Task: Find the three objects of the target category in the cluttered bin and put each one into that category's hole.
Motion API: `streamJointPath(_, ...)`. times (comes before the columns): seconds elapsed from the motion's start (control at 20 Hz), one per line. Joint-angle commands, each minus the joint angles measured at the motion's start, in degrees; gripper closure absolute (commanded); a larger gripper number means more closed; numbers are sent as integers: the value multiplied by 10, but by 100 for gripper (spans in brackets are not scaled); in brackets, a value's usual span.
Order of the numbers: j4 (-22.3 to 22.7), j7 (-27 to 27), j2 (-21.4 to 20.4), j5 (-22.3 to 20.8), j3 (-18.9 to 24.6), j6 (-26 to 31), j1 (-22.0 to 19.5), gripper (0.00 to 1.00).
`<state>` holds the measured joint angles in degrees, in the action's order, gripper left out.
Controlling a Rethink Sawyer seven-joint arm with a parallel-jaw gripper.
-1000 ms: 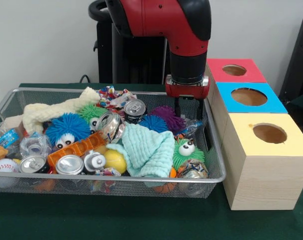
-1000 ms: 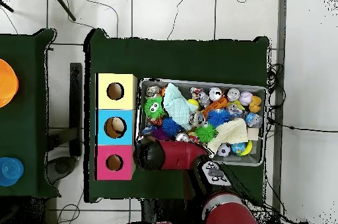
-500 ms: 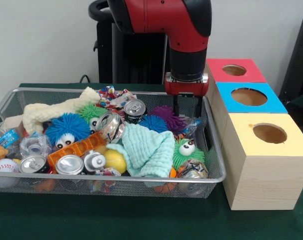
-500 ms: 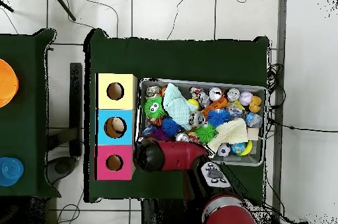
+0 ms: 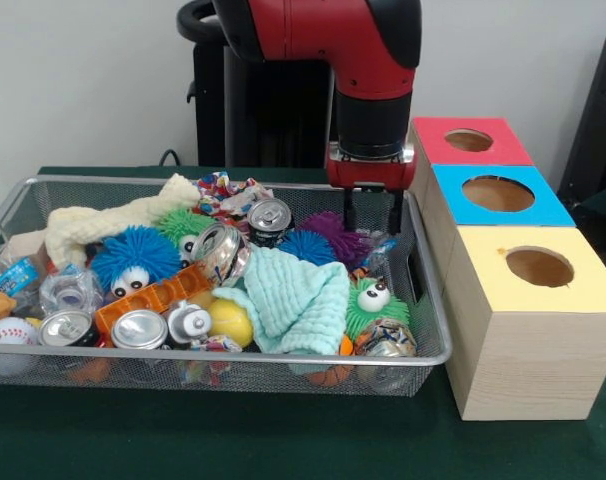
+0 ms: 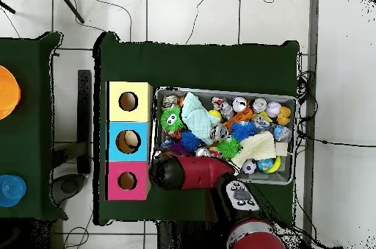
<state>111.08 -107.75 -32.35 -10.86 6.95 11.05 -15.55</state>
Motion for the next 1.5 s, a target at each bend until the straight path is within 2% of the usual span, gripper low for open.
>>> streamJointPath(0.05,-28,-77,-15,27,28,-5,-27,0)
streamJointPath(0.2,-28,-87,-18,38,29,-11,-31,0)
streamJointPath(0.4,-24,-117,-7,55,17,-48,-25,0)
streamJointPath(0.6,-27,-121,2,63,7,-62,-18,0)
streamJointPath(1.0,-36,-130,34,82,-59,-85,45,0)
streamJointPath(1.5,-38,-119,69,100,-62,-133,50,0)
